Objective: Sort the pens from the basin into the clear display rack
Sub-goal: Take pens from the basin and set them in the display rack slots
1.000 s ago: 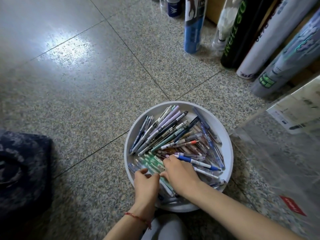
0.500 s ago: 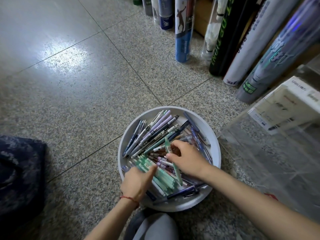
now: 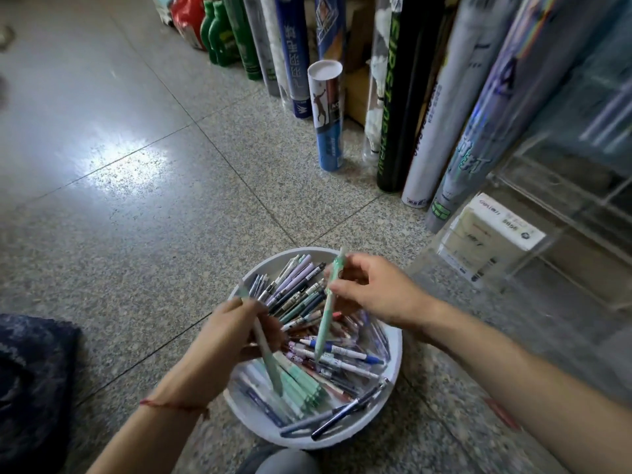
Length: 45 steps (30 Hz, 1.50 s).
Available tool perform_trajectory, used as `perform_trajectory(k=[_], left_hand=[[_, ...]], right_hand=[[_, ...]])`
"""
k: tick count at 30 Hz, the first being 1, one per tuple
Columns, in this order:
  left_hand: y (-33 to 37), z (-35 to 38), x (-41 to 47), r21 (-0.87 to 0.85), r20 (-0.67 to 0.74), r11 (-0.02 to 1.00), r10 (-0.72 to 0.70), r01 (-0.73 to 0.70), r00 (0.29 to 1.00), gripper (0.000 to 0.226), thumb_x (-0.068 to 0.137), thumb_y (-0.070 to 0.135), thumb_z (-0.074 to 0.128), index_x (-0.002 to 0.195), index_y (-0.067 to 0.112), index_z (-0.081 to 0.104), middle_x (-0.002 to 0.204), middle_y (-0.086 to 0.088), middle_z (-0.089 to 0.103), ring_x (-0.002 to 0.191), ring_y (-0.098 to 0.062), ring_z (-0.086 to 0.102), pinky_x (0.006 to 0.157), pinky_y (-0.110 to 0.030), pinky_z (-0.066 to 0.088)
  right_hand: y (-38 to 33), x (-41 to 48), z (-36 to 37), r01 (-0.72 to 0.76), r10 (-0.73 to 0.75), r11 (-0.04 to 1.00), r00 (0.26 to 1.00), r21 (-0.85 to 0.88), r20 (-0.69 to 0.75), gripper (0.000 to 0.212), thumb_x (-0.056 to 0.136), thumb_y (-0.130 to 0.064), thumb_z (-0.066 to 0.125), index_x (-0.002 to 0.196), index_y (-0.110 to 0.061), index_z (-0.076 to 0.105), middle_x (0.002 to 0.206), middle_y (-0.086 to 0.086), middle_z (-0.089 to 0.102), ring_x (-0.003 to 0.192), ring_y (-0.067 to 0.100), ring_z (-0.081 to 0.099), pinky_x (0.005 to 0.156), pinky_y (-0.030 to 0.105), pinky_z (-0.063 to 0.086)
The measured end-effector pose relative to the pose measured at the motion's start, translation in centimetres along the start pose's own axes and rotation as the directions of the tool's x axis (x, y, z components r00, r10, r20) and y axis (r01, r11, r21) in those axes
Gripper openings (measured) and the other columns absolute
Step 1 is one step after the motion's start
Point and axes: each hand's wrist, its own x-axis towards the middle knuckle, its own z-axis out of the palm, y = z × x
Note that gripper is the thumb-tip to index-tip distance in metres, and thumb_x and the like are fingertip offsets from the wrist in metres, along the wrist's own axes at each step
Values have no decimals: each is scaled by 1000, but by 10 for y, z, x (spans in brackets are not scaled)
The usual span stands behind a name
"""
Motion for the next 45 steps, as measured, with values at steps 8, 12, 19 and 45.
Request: perform_trajectory(k=[8,12,19,45], left_hand=[[150,78,-75,161,348,793,511,-587,786,19,91,10,47,87,14,66,74,4,72,64,-6,64,60,-18,52],[203,114,-93,347,532,427,643,-835,550,21,89,13,52,75,19,66,55,6,59,49,-5,47,54,-24,40],[257,203,-121,221,607,211,734,-952,304,16,87,16,59,73,16,68,49,7,54,46,-2,46,51,-16,37],[216,277,-72,-179,560,404,791,-897,245,14,95,14,47,100,8,59,64,0,50,43,-6,49,44,-18,43]], right_hand=[[-118,-61,-96,437,-429,898,855,-39,-290,36,90,1,56,93,-32,42,85,7,58,74,16,63,71,27,55],[-150,-97,-146,561,-529,826,737,-56,-420,35,89,1,56,94,-31,42,92,16,63,88,26,66,83,43,56],[-167,-157,-209,663,-593,719,430,-208,-680,27,90,-9,57,115,-15,48,103,21,65,86,29,69,75,41,59],[-117,-144,-239,-88,-447,809,551,-581,-705,15,90,-16,59,98,-25,50,74,2,61,50,10,47,47,26,38]])
